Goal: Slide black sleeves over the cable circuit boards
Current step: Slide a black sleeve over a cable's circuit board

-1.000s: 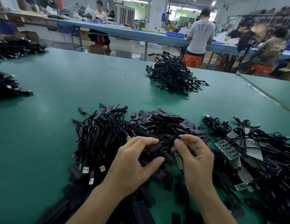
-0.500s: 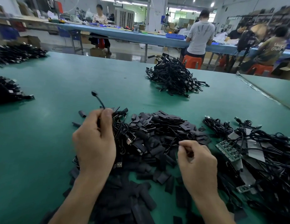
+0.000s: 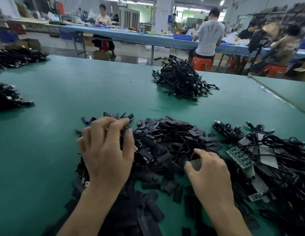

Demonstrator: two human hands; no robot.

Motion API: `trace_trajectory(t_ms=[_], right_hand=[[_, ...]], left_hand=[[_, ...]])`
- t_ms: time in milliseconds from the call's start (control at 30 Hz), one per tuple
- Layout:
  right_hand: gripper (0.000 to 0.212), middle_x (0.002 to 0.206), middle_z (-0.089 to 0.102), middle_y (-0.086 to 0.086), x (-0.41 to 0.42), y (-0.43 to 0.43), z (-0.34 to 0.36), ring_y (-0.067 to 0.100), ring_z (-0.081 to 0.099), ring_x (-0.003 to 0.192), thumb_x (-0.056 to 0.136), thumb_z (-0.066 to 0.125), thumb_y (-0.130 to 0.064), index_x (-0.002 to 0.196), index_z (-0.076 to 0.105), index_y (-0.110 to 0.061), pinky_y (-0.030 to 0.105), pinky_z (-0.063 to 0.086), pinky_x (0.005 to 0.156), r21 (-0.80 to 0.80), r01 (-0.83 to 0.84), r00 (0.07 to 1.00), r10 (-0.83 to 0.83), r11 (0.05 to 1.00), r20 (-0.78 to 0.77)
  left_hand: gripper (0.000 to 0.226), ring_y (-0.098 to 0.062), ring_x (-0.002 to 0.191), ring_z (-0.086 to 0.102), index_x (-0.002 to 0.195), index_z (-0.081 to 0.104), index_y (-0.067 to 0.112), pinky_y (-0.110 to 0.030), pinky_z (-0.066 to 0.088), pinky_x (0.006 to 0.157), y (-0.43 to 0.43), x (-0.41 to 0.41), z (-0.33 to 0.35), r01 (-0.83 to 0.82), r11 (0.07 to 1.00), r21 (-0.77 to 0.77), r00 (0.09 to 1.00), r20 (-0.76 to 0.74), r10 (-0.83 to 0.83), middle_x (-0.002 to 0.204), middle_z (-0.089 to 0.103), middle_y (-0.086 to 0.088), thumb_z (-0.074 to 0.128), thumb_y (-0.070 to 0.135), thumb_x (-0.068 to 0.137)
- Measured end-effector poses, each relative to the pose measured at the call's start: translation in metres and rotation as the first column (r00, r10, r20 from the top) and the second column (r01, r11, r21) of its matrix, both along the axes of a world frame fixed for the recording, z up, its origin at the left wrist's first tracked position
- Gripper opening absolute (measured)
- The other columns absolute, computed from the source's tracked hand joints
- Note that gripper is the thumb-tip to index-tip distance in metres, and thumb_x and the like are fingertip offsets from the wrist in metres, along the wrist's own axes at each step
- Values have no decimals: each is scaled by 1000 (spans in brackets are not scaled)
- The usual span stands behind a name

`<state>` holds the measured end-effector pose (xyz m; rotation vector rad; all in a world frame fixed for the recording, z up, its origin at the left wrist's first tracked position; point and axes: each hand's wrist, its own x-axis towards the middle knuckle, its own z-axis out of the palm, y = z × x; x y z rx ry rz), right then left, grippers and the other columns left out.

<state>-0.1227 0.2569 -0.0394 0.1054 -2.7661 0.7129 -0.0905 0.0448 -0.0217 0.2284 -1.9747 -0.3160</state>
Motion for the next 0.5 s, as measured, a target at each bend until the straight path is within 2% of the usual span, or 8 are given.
trace_trajectory(t_ms=[67, 133, 200, 267, 300, 367, 433, 500], right_hand=[[47, 126, 65, 8, -2, -1, 1, 25, 52, 124, 94, 60, -33, 136, 58, -12, 31, 39, 103, -67, -26, 993, 18, 997, -115], [44, 131, 63, 9, -2, -3, 3, 24, 50, 129, 101, 49, -33, 137, 56, -10, 26, 32, 108, -172, -79, 972, 38, 982, -231], [47, 129, 63, 6, -4, -4, 3, 20, 57, 122, 100, 40, -34, 137, 57, -10, 19, 36, 103, -289, -144, 945, 44, 946, -325], [51, 109, 69, 2, -4, -5, 1, 6, 65, 92, 99, 35, -39, 136, 58, -12, 14, 47, 83, -413, -206, 924, 37, 887, -382], [51, 98, 68, 0, -5, -6, 0, -5, 59, 79, 99, 36, -41, 135, 59, -13, 10, 45, 74, -498, -228, 924, 24, 837, -382], [42, 98, 70, 2, -7, -10, -1, -4, 60, 79, 104, 43, -39, 132, 61, -14, 18, 52, 74, -729, -265, 947, 30, 631, -319], [32, 110, 71, 7, -8, -14, 1, 18, 69, 100, 104, 43, -25, 124, 63, -12, 38, 59, 85, -924, -257, 966, 94, 284, -240], [30, 112, 70, 14, -10, -14, 2, 33, 68, 105, 103, 41, -18, 117, 66, -10, 42, 58, 85, -977, -207, 968, 159, 55, -196]], left_hand=[[16, -16, 81, 59, 97, 72, 14, -29, 44, 74, 16, 3, -5, 338, 940, -41, 941, -16, -339, 90, 67, 0, 59, 22, 94], [12, -1, 71, 59, 98, 70, 23, -22, 51, 66, 36, 9, -13, 606, 785, 128, 777, 112, -619, 80, 68, 13, 59, 24, 93], [11, 5, 62, 56, 102, 65, 30, -14, 47, 59, 53, 13, -25, 652, 654, 382, 627, 213, -749, 71, 62, 19, 60, 30, 93], [19, 2, 67, 62, 108, 61, 37, -11, 46, 63, 62, 12, -36, 580, 543, 607, 531, 224, -817, 80, 65, 20, 65, 35, 90], [23, -2, 72, 65, 110, 60, 41, -14, 50, 65, 63, 11, -39, 529, 492, 692, 507, 208, -837, 87, 66, 19, 67, 36, 88], [27, -8, 77, 67, 111, 60, 47, -22, 56, 68, 62, 8, -42, 467, 413, 782, 484, 165, -859, 95, 68, 17, 69, 37, 87], [36, -7, 83, 68, 119, 57, 49, -26, 60, 69, 60, 6, -43, 442, 383, 811, 494, 136, -859, 102, 68, 19, 71, 36, 88], [42, -6, 88, 69, 127, 55, 44, -26, 60, 65, 59, 4, -40, 402, 336, 852, 521, 89, -849, 108, 67, 16, 71, 32, 90]])
